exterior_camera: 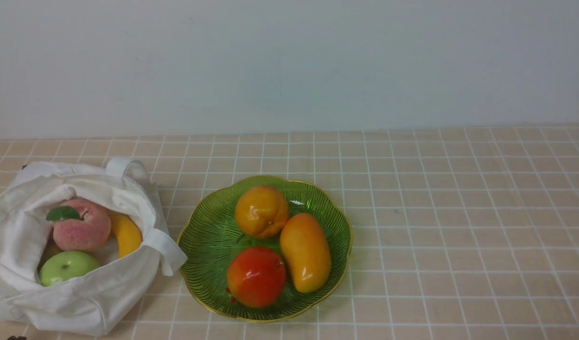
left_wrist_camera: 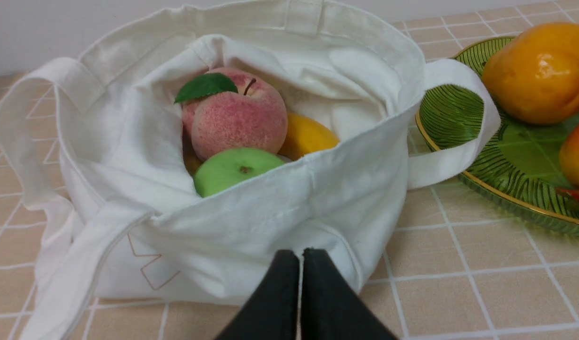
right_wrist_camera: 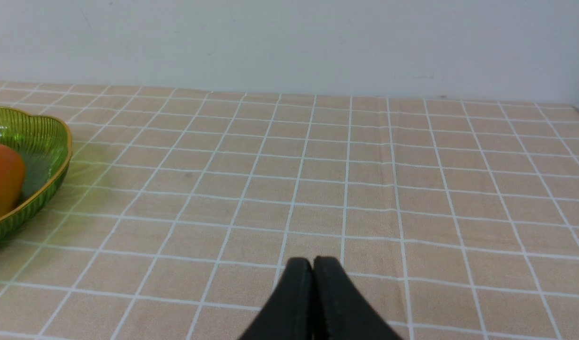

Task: Take the fruit out of the bag on the brown coffee tablecloth and place them on the plate.
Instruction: 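Reach into the white bag and grasp the apple with the left gripper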

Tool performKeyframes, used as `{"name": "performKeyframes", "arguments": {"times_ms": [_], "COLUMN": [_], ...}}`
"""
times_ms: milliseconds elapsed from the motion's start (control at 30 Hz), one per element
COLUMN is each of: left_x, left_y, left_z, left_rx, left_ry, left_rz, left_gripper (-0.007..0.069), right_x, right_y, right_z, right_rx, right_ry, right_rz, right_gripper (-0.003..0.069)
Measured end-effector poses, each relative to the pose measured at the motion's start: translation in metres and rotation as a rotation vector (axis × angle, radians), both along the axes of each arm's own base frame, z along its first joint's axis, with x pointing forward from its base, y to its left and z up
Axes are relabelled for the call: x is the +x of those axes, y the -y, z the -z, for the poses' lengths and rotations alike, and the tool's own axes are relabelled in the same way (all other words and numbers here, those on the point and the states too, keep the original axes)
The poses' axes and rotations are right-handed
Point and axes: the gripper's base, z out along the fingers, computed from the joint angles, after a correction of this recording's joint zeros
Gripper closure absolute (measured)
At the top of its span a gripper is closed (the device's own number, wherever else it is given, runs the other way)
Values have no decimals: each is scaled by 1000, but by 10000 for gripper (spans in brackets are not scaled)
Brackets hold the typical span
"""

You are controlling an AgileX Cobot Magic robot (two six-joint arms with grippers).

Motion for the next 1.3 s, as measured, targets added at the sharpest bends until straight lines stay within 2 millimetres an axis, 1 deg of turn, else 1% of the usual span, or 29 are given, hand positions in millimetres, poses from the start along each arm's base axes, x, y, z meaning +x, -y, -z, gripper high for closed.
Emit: {"name": "performKeyframes", "arguments": {"times_ms": [1167, 1200, 1300], "left_x": [0, 0, 0], "left_y": [0, 0, 2], "left_z": [0, 0, -1], "left_rx": [0, -5, -105], "left_ry": [0, 0, 11], "left_rz": [0, -2, -8], "left_gripper": [632, 632, 632], "right_x": [0, 0, 0], "right_y": [0, 0, 0], "right_z": [0, 0, 0], "right_rx": [0, 0, 0], "right_ry": [0, 0, 0], "right_rz": [0, 0, 0], "right_gripper": [673, 673, 673]}}
